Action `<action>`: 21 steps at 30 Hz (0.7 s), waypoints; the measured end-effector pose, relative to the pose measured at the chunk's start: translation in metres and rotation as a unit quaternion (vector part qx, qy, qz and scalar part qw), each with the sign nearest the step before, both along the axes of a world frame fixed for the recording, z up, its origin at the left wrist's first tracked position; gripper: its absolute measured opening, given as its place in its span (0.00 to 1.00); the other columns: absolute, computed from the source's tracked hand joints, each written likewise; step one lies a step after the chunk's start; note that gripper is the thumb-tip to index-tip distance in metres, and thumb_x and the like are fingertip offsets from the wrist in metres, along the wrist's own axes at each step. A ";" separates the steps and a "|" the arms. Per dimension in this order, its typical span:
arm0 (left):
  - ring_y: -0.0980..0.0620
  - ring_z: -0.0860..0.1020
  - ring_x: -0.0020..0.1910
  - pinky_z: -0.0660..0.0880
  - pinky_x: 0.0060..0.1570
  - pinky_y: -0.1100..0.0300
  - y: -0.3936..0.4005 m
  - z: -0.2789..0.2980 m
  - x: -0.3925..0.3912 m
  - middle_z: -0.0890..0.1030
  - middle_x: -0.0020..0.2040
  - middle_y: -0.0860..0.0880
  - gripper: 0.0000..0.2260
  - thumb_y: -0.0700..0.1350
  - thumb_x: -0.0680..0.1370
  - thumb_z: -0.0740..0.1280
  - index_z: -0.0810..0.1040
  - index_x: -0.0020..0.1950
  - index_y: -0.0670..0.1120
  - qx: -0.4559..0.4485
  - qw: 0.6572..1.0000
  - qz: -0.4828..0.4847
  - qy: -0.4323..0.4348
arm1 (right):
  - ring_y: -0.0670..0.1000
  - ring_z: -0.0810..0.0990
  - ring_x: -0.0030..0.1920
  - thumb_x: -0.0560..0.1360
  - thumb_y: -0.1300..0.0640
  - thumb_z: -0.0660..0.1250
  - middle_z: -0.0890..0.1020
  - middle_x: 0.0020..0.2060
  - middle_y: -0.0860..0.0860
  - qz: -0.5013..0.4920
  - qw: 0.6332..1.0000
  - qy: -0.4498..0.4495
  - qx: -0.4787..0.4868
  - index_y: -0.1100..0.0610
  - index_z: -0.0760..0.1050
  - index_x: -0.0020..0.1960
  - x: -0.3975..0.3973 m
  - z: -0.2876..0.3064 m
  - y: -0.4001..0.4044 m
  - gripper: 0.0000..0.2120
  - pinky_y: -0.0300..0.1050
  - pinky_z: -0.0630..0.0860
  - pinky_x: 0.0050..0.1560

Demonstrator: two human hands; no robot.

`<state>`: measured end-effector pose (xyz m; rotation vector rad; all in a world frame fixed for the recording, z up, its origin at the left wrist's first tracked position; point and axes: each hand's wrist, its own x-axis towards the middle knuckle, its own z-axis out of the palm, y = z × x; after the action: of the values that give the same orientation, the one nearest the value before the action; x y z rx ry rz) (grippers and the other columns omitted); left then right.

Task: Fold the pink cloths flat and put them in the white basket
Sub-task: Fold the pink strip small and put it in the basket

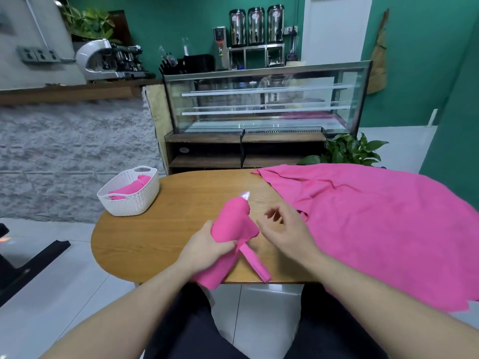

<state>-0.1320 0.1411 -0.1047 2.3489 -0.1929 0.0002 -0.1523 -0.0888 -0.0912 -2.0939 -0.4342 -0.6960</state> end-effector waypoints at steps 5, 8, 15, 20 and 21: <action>0.53 0.79 0.47 0.77 0.46 0.52 -0.011 0.003 0.000 0.79 0.51 0.53 0.25 0.65 0.70 0.72 0.71 0.57 0.52 -0.081 0.995 0.048 0.024 | 0.41 0.73 0.47 0.66 0.39 0.75 0.74 0.44 0.40 0.024 0.993 0.071 -0.095 0.49 0.72 0.52 -0.015 -0.031 0.007 0.22 0.35 0.69 0.47; 0.52 0.79 0.47 0.74 0.43 0.55 -0.018 0.009 -0.004 0.80 0.51 0.51 0.23 0.63 0.72 0.72 0.72 0.57 0.51 -0.129 0.989 0.071 0.030 | 0.42 0.74 0.46 0.70 0.51 0.75 0.75 0.46 0.42 0.009 0.985 0.142 -0.102 0.49 0.72 0.56 -0.013 -0.036 0.009 0.18 0.36 0.68 0.46; 0.50 0.83 0.46 0.75 0.40 0.57 -0.023 0.017 -0.017 0.83 0.50 0.50 0.28 0.68 0.65 0.71 0.74 0.58 0.52 -0.224 0.971 0.050 0.069 | 0.43 0.77 0.41 0.70 0.52 0.74 0.79 0.40 0.42 -0.032 0.981 0.188 -0.029 0.45 0.77 0.51 -0.004 -0.033 0.004 0.11 0.45 0.76 0.45; 0.50 0.83 0.46 0.79 0.46 0.52 -0.022 0.015 -0.018 0.84 0.50 0.50 0.28 0.67 0.66 0.72 0.74 0.58 0.53 -0.235 0.968 0.036 0.078 | 0.41 0.76 0.33 0.71 0.56 0.70 0.80 0.33 0.46 -0.057 0.978 0.197 0.031 0.50 0.78 0.43 -0.008 -0.026 0.000 0.03 0.41 0.73 0.39; 0.50 0.83 0.46 0.79 0.47 0.52 -0.019 0.014 -0.018 0.83 0.50 0.50 0.27 0.66 0.67 0.72 0.74 0.58 0.53 -0.232 0.969 0.037 0.078 | 0.41 0.74 0.31 0.72 0.60 0.70 0.78 0.32 0.46 -0.061 0.975 0.197 0.079 0.51 0.77 0.44 -0.009 -0.023 -0.001 0.05 0.38 0.71 0.36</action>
<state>-0.1503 0.1216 -0.0904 1.8776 -0.0222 -0.0933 -0.1617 -0.0898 -0.1137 -2.0538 -0.0282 -0.3547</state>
